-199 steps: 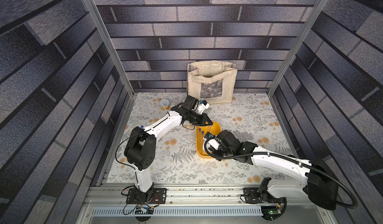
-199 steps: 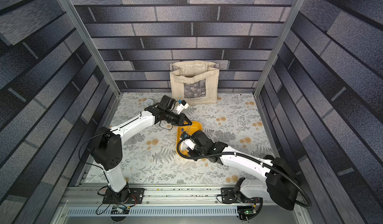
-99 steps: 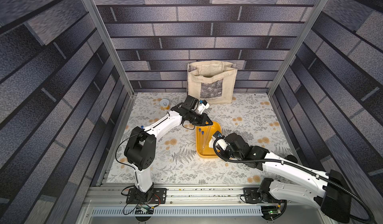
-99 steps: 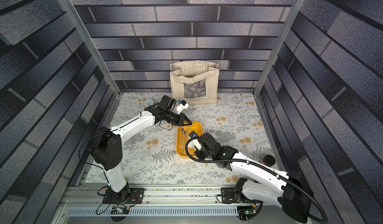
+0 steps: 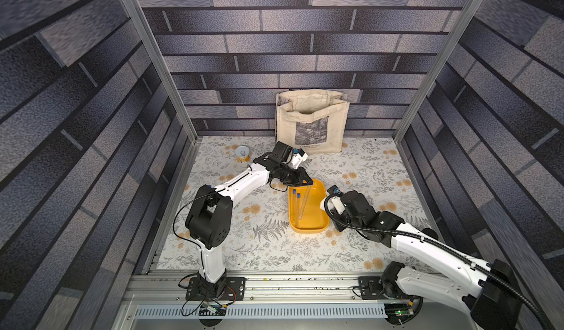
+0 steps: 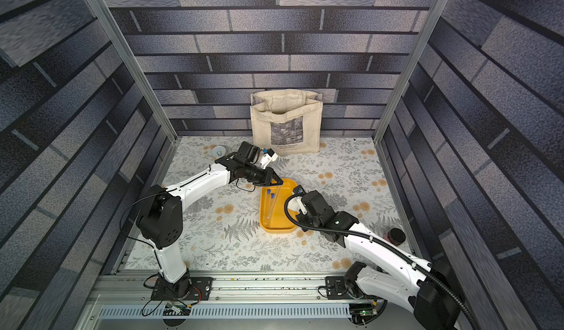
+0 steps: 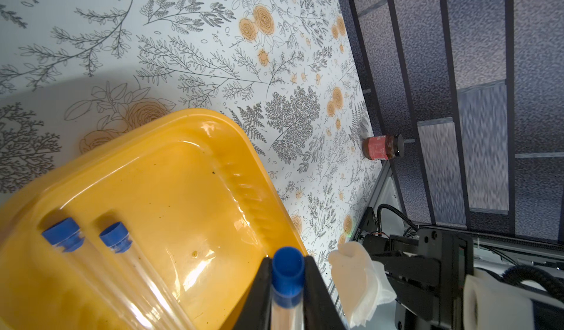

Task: Wipe the exteriors of test tubes
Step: Wipe the dirt from the test tube, then place the test tube in the storage box.

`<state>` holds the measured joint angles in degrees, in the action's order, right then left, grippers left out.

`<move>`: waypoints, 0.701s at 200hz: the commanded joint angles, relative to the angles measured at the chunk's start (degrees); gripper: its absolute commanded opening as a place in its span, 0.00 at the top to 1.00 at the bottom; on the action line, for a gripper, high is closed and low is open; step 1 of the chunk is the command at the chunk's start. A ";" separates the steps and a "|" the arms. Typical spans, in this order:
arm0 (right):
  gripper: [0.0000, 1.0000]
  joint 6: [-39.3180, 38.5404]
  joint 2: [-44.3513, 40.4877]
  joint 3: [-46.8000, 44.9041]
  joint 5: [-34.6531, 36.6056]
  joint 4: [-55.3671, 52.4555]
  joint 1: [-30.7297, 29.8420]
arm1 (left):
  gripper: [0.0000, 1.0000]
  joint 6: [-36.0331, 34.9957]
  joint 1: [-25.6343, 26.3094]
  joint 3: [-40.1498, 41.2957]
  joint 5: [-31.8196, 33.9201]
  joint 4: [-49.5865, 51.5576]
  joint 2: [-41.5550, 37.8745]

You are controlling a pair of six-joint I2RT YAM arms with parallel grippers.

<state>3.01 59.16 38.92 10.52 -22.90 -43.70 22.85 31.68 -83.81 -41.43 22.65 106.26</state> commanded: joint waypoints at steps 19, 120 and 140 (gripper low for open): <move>1.00 1.63 -1.26 2.30 1.42 -2.00 0.71 | 0.84 2.93 0.87 1.02 5.84 -0.06 2.41; 1.00 2.27 -5.20 2.22 3.25 -4.79 1.65 | 0.84 6.15 1.80 0.00 14.12 -0.70 8.09; 1.00 2.57 -5.38 1.89 3.00 -4.79 1.71 | 0.83 6.39 2.38 -1.19 14.54 -0.06 9.54</move>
<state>4.29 54.59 40.03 12.67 -26.00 -42.54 27.99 33.06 -83.53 -28.69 22.61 114.21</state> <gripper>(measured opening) 0.050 0.185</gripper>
